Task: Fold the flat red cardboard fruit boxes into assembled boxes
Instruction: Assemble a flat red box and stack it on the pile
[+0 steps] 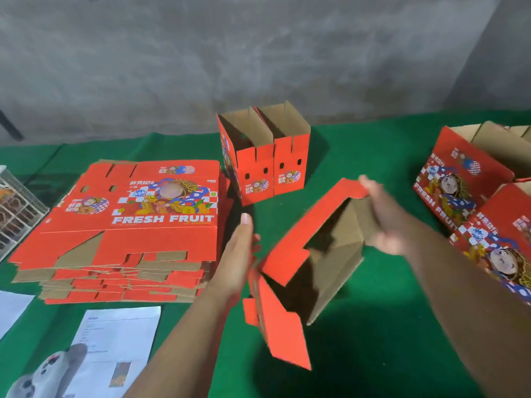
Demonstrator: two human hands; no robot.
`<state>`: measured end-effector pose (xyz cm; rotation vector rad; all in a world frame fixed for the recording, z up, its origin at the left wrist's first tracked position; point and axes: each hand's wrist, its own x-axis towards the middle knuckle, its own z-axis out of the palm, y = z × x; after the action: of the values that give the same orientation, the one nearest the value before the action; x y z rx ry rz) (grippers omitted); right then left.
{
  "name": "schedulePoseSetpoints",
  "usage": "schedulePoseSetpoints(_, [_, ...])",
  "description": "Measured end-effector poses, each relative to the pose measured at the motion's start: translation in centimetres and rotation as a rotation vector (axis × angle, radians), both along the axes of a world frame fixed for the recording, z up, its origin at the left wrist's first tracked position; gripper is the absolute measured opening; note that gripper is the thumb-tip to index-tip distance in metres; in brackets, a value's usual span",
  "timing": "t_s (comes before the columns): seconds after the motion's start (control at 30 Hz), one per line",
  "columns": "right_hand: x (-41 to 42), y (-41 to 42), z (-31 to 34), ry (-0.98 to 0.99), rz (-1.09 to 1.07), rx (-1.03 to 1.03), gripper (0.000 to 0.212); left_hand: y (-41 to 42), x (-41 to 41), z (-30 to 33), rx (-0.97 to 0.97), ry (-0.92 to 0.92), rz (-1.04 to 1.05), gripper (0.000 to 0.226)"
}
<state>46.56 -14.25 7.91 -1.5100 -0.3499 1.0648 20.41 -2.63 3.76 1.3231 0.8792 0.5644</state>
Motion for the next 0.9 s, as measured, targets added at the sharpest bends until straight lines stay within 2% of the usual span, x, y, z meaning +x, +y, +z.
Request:
schedulePoseSetpoints(0.07, [-1.1,1.6,-1.0,-0.119,0.052,-0.176,0.059,-0.1,1.0,0.0,-0.123,-0.112,0.087,0.057])
schedulePoseSetpoints(0.17, [-2.3,3.3,-1.4,-0.188,-0.009,-0.261,0.068,0.0,-0.3,0.0,0.099,-0.174,0.084,0.069])
schedulePoseSetpoints(0.3, [-2.7,5.1,-2.0,-0.229,0.034,-0.353,0.060,0.9,-2.0,-0.5,0.421,0.141,-0.323,0.095])
schedulePoseSetpoints(0.37, [-3.0,5.8,-2.6,-0.292,0.074,-0.354,0.064,1.7,-2.1,-0.5,0.479,0.280,-0.382,0.102])
schedulePoseSetpoints(0.47, [-3.6,6.5,-3.3,-0.377,0.083,-0.293,0.058,3.0,-1.6,0.3,0.466,0.375,-0.302,0.109])
schedulePoseSetpoints(0.57, [-3.6,6.9,-3.3,-0.422,0.094,-0.179,0.055,4.0,-1.2,0.6,0.484,0.421,-0.224,0.102])
schedulePoseSetpoints(0.67, [-3.2,7.0,-1.8,-0.241,-0.124,0.032,0.029,4.6,-0.5,0.8,0.323,0.280,-0.075,0.095])
schedulePoseSetpoints(0.73, [-3.7,6.1,-0.7,-0.153,-0.238,0.068,0.015,5.2,0.2,1.0,0.235,0.207,0.051,0.094])
schedulePoseSetpoints(0.77, [-4.5,5.4,-0.5,-0.151,-0.223,0.063,0.021,5.3,0.5,1.2,0.195,0.188,0.113,0.094])
schedulePoseSetpoints(0.87, [-8.8,3.3,-1.5,-0.180,-0.018,0.086,0.084,5.4,1.8,1.5,0.105,0.131,0.291,0.083])
schedulePoseSetpoints(0.9, [-10.7,2.7,-2.1,-0.200,0.050,0.130,0.090,5.2,2.4,1.6,0.080,0.095,0.331,0.079])
